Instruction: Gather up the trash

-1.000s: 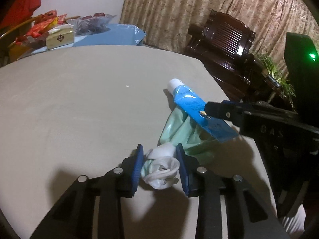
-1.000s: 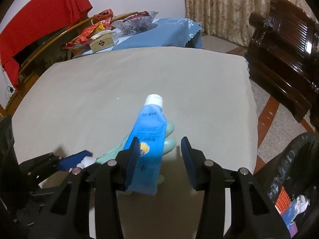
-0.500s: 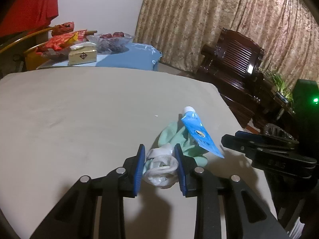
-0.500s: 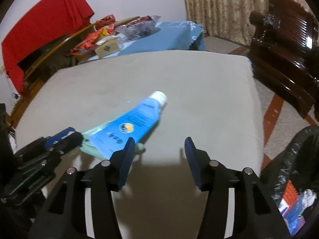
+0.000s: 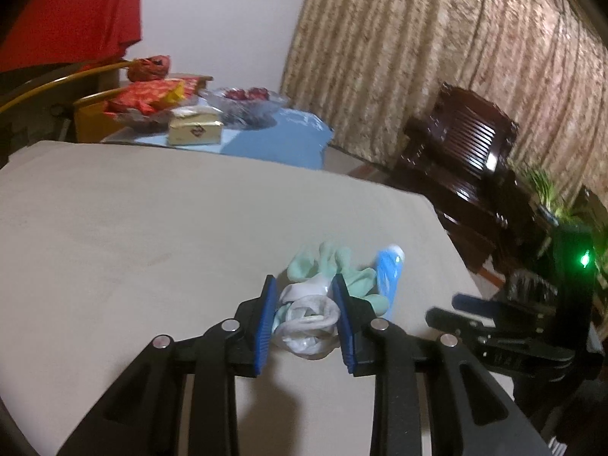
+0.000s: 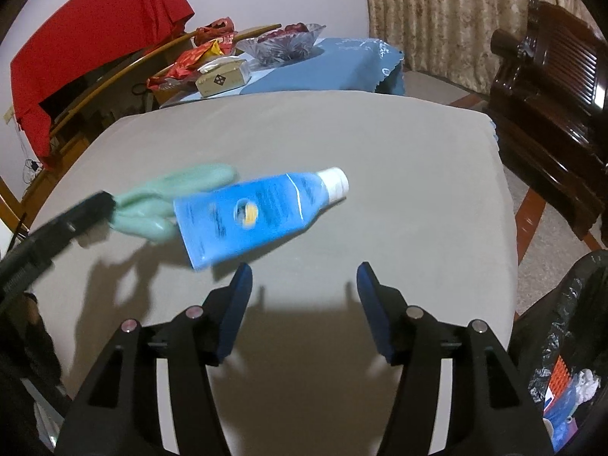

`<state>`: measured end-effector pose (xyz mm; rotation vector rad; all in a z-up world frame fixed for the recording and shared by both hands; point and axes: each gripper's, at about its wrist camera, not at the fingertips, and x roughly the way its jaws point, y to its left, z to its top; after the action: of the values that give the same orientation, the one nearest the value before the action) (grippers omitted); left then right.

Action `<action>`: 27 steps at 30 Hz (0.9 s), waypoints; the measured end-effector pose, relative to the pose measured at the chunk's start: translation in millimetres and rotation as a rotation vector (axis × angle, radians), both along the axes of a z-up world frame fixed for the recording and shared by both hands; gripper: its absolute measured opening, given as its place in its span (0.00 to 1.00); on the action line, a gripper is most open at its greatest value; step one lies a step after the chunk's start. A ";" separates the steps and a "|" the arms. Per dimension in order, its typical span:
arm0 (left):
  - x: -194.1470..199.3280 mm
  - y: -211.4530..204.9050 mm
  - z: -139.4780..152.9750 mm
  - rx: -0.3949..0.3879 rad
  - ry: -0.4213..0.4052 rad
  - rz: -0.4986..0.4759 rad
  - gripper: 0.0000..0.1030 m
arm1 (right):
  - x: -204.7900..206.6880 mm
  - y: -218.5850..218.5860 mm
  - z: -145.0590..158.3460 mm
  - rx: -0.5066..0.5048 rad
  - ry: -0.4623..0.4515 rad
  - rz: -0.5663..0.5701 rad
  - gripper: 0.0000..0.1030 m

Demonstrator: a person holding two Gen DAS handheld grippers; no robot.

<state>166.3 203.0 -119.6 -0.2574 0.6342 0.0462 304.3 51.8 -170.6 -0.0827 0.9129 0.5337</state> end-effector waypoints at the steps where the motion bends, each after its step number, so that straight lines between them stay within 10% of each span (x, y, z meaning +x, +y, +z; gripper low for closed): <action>1: -3.1 5.5 4.6 -0.003 -0.015 0.015 0.28 | 0.0 1.0 0.5 0.000 -0.004 0.002 0.55; 27: -2.4 63.4 -8.7 0.006 -0.017 0.187 0.28 | 11.7 76.9 -9.3 -0.059 -0.023 0.027 0.82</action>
<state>164.0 266.4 -128.3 -0.3102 0.5916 0.2250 316.0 128.6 -179.9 -0.1542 0.9067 0.5298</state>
